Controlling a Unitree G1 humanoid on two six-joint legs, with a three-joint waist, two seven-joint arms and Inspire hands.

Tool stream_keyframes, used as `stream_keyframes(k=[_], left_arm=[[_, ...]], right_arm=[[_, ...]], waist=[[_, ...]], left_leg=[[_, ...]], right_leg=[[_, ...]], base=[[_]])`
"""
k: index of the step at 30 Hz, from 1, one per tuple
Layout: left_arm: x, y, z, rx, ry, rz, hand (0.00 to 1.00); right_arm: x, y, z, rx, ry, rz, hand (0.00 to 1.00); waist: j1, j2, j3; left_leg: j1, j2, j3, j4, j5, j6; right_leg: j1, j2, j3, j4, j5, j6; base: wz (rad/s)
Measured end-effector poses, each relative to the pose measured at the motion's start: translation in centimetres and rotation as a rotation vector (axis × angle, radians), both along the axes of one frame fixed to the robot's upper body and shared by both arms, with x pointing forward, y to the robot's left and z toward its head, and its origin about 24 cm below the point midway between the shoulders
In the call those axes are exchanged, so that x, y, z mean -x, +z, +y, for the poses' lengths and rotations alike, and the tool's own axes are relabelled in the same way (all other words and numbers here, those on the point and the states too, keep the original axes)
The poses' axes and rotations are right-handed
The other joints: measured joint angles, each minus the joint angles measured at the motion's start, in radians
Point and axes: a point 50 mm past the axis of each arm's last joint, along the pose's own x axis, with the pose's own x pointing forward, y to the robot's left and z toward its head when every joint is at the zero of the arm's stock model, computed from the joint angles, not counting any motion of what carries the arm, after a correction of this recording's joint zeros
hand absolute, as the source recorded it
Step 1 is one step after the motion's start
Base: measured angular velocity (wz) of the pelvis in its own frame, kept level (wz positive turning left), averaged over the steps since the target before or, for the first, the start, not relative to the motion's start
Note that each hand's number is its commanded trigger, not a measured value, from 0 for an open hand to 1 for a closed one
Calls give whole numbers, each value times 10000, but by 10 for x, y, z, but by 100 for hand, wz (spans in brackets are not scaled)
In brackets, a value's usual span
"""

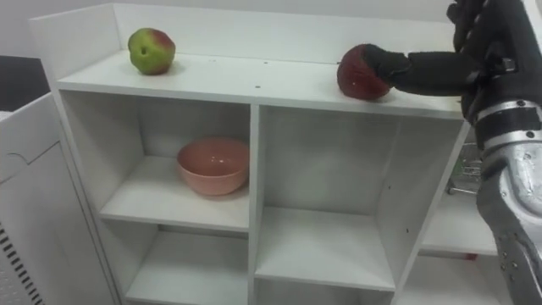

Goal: Arrange fruit in the closet

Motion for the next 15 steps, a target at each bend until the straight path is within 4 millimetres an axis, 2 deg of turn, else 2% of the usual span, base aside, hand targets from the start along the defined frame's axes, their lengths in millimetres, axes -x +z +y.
stream_keyframes(k=[5,15], left_arm=[[0,0,0,-1,27,130,0],[-5,3,8,13,147,351,0]], right_arm=[[-7,-12,-1,204,144,844,0],[-20,-22,-11,141,-19,1982,0]], waist=[[12,-136,-14],[-2,-160,-23]], left_leg=[[-22,-4,-15,19,1,1],[-155,1,-102,80,0,-2]], right_leg=[[-7,-8,3,-3,1,-1],[-49,11,-102,1,11,-17]], base=[[0],[2]])
